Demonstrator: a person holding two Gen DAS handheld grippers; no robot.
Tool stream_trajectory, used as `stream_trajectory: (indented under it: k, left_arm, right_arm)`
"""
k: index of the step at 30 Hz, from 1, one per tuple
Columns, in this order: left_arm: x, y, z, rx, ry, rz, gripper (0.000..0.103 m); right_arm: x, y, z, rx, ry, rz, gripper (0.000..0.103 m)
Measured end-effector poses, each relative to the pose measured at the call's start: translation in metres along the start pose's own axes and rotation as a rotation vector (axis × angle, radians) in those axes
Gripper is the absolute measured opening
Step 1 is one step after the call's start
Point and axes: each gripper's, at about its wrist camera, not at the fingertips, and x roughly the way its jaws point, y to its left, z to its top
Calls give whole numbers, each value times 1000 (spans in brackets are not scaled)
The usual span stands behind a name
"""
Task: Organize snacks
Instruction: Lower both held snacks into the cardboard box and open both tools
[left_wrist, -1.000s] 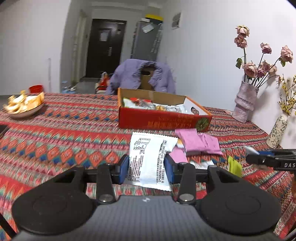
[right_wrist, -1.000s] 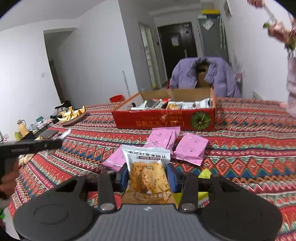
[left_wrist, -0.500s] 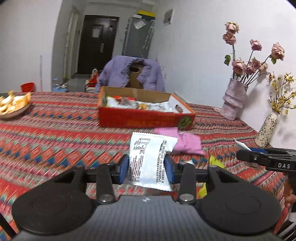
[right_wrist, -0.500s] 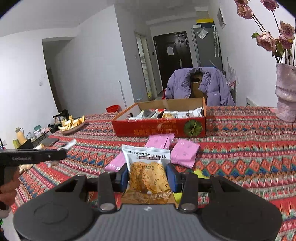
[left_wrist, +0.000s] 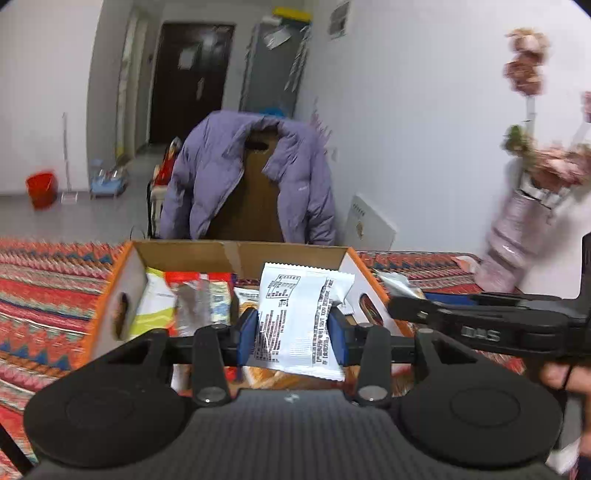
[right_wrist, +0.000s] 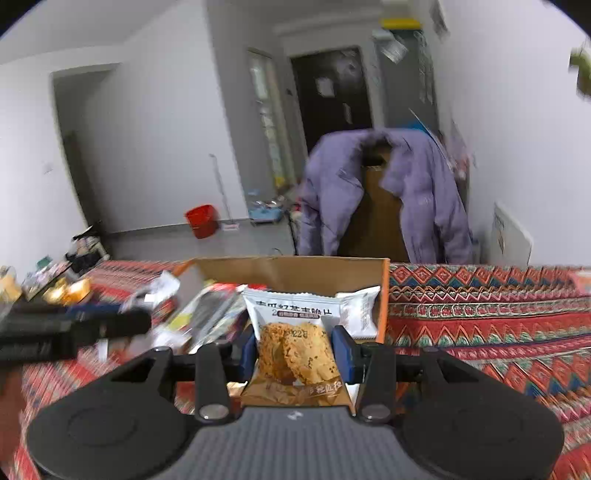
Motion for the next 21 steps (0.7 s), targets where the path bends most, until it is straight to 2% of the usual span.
stream_trajectory:
  k: [2,6,12,14,15,17,18,21]
  left_arm:
    - [32,-6,2,-43,42,34,41]
    - [80,-13,-8,-113,123,16,41]
    - [111,-15,-23,-139,178,22,44]
    - [115,-17,-24,-135,185,37,55]
    - [116,-17,-25,-129,179,40,57]
    - [114,-20,-25,-115,174,41,69]
    - [112,-19,-25,-116,168,41,70]
    - [103,-14,-19,-129,155,51,74]
  right_arm:
    - [27,-8,9,21,26,-4,42]
    - [67,-13,15,8,67,-36,42]
    - [92,-15,10,-16,109,-64,42]
    - [96,-13,8,-33,121,-68,42]
    - [97,-13,9,-42,122,-78,42]
    - [97,-14,10,-54,121,-94,45]
    - [95,-14,10,-49,118,-91,50]
    - [86,-14,13,-56,105,-69,54]
